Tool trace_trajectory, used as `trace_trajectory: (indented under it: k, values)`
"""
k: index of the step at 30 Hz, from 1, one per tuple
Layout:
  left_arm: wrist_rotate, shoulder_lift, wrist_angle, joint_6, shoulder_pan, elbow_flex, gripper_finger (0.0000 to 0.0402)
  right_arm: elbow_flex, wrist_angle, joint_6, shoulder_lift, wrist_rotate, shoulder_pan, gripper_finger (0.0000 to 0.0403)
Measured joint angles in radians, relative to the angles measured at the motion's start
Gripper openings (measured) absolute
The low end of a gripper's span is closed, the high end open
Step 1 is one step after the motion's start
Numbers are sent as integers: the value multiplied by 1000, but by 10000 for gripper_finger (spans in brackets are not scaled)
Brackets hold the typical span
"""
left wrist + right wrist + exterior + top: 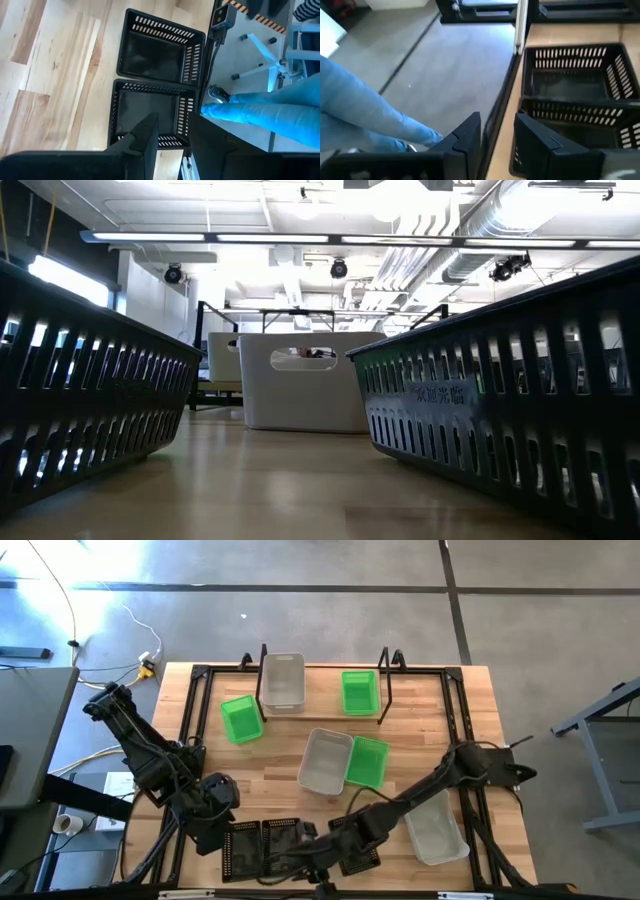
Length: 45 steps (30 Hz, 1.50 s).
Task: Stack baskets on shelf by color
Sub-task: Put the middle black bin on the shelf
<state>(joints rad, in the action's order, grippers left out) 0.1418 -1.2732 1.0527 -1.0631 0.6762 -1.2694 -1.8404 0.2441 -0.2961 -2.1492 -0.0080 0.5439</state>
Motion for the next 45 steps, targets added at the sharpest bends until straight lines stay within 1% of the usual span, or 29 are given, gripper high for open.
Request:
trace_trajectory:
  k: [2, 4, 7, 12, 17, 20, 26, 29, 31, 33, 37, 41, 45]
  values:
    - [3, 0, 0, 0, 0, 0, 95, 0, 3, 24, -18, 0, 2, 118]
    - [5, 0, 0, 0, 0, 0, 94, 0, 15, 92, -32, -1, 3, 128]
    - [5, 0, 0, 0, 0, 0, 95, 0, 67, 240, -44, -19, 2, 138]
    - [17, 0, 0, 0, 0, 0, 93, 0, 172, 489, -46, -22, -8, 140]
    - [50, 0, 0, 0, 0, 0, 92, 0, 199, 725, -46, 30, -22, 140]
    - [54, 0, -1, 0, 0, 0, 92, 0, 202, 794, -46, 35, -35, 140]
    - [56, 0, -1, -1, 0, 0, 92, 0, 229, 849, -67, 0, -54, 140]
    - [56, 0, -1, -4, 0, 0, 92, 0, 241, 837, -79, 0, -53, 140]
    - [56, 1, -1, -2, 0, 0, 92, 0, 226, 784, -82, -1, -49, 140]
    - [56, 1, -1, -1, 0, 0, 92, 0, 211, 703, -82, -21, -43, 140]
    - [57, 1, -1, -1, 0, 0, 92, 0, 113, 525, -82, -52, -26, 140]
    - [61, 0, -1, 0, -1, 0, 92, 0, 1, 367, -86, -52, -11, 140]
    - [82, 0, 0, 0, -2, 0, 92, 0, -47, 264, -95, -35, 0, 140]
